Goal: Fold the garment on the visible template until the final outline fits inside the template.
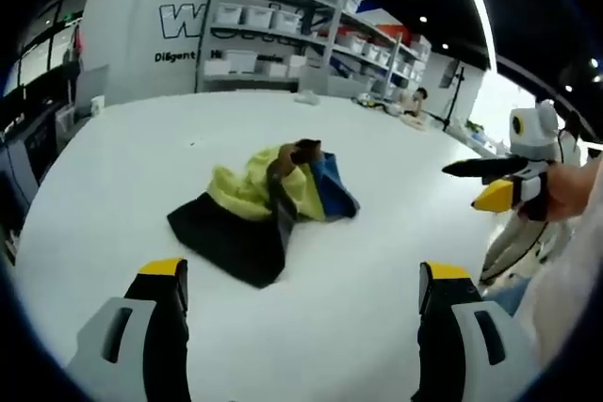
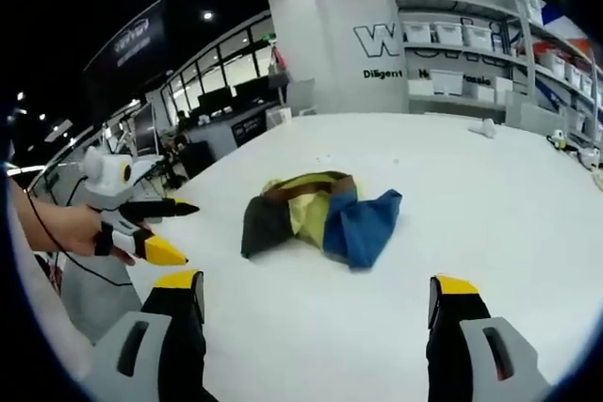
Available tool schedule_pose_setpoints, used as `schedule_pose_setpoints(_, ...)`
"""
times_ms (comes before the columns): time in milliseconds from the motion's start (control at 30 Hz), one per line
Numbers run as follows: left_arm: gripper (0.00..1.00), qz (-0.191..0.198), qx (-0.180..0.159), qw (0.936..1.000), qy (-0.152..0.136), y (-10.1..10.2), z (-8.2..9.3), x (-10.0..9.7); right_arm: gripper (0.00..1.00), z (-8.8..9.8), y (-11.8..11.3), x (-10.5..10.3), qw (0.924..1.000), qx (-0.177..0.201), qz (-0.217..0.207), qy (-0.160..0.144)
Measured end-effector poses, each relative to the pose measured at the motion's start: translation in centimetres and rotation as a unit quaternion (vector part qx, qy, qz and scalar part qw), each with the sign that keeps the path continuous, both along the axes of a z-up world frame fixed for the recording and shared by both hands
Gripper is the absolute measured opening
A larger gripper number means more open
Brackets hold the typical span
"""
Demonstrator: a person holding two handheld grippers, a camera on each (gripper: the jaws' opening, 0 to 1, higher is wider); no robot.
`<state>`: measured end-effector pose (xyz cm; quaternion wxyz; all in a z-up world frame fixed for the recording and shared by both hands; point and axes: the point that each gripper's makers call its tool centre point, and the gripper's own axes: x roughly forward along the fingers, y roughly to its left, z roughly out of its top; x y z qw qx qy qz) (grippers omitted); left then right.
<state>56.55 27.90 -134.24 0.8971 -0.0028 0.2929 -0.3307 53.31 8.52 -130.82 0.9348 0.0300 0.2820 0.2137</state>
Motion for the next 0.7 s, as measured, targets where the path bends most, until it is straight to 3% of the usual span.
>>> schedule_pose_setpoints(133, 0.99, 0.009, -0.005, 0.9999, -0.002, 0.4, -0.4, 1.0, 0.98, -0.3, -0.3, -0.4, 1.0, 0.007, -0.002, 0.0)
schedule_pose_setpoints(267, 0.99, 0.018, -0.011, 0.9998, -0.006, 0.1, 0.5, 0.7, 0.98, -0.5, -0.2, -0.5, 0.9999, 0.001, 0.011, 0.004)
schedule_pose_setpoints(367, 0.99, -0.004, 0.004, 0.9999, -0.012, -0.5, 0.2, 0.3, 0.98, -0.5, -0.2, 0.1, 1.0, 0.006, 0.003, 0.002)
schedule_pose_setpoints(467, 0.99, 0.013, -0.017, 0.9997, -0.009, -0.2, 0.7, 0.7, 0.98, 0.2, 0.7, 0.2, 0.9998, 0.011, 0.013, -0.006)
schedule_pose_setpoints(700, 0.99, 0.012, -0.018, 0.9997, -0.01, -0.5, 0.6, 0.8, 0.97, 0.5, 0.8, 0.8, 0.9997, 0.003, 0.023, -0.01)
